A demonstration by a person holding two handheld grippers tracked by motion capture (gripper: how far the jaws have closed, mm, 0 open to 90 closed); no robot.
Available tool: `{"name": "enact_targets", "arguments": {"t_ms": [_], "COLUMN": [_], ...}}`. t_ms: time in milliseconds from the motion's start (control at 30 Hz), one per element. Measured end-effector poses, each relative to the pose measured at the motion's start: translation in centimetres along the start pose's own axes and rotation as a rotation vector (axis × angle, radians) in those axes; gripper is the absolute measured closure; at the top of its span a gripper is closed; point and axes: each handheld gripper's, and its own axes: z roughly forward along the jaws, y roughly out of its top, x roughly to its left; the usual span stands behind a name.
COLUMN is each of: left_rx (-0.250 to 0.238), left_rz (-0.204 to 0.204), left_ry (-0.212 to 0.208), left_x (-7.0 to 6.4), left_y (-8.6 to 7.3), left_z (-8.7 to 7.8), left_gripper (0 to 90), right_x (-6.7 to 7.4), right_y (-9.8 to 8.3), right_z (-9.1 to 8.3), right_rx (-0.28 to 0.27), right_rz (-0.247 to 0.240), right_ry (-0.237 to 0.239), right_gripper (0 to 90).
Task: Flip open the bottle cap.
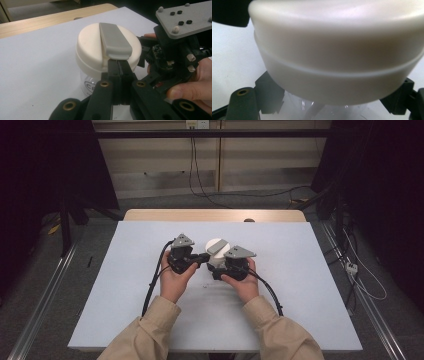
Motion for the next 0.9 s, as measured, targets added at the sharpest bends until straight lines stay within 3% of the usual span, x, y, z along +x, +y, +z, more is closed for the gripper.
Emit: {"name": "enact_targets", "arguments": {"t_ms": [900], "left_rx": [0.001], "left_rz": [0.002], "left_ry": [0.01], "left_x": [0.1], "left_y": [1.2], "left_z": [-0.1], "left_gripper": [90.0], "right_x": [0.1], "right_y": [0.0], "right_z": [0.0], "right_rx": [0.001], "right_rz": [-0.001], "right_ry": [-0.002], "right_gripper": [18.5]}}
